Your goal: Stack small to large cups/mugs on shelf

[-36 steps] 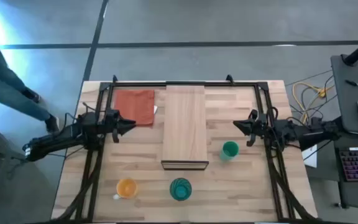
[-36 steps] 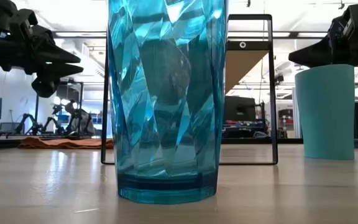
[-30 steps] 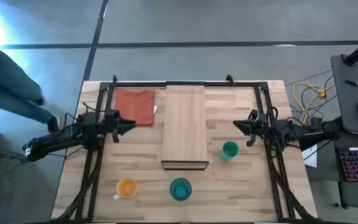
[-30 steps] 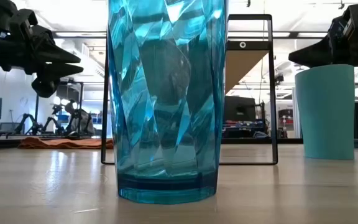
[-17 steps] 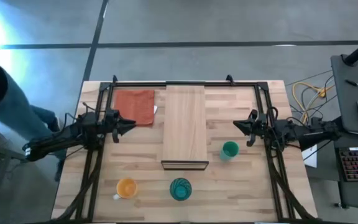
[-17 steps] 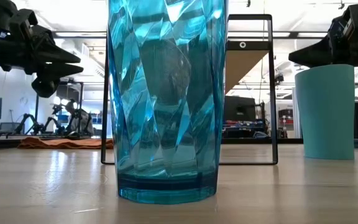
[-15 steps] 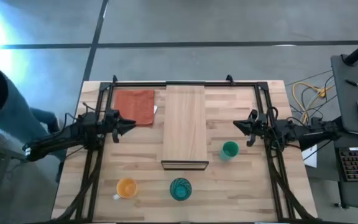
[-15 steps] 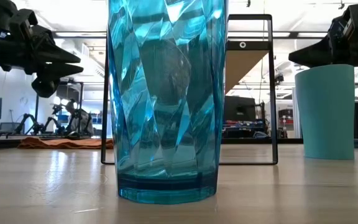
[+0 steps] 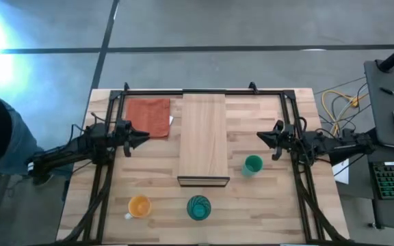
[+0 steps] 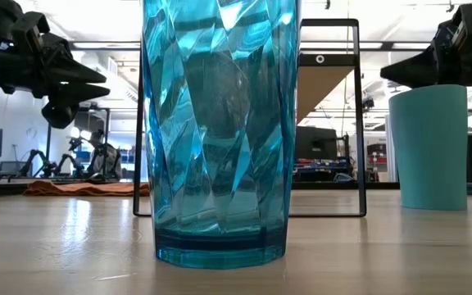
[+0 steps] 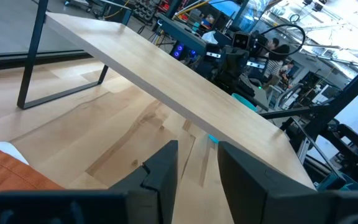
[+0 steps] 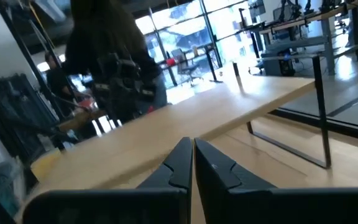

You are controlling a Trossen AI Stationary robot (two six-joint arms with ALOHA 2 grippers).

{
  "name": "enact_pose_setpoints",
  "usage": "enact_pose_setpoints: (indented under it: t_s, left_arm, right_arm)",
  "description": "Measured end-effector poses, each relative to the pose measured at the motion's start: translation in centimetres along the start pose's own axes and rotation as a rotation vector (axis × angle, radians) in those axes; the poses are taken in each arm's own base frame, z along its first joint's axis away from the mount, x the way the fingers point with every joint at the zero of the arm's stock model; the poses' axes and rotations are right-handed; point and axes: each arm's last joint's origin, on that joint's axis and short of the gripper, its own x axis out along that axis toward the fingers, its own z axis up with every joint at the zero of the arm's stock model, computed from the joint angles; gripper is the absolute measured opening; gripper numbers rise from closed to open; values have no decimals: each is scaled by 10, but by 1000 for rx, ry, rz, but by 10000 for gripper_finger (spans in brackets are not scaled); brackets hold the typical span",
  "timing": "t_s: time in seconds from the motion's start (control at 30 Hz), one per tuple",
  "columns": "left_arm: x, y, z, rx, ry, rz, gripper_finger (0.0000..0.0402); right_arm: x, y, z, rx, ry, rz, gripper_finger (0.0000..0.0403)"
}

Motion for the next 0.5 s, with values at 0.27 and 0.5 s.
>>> enact_pose_setpoints:
  t_s: [0.27,0.5]
  left_arm:
    - [0,0,0,0,0,0,99]
    - [0,0,0,0,0,0,99]
  right_arm:
    - [0,5,3,415,33,142,11]
    - [-1,6,5,534,35,166,11]
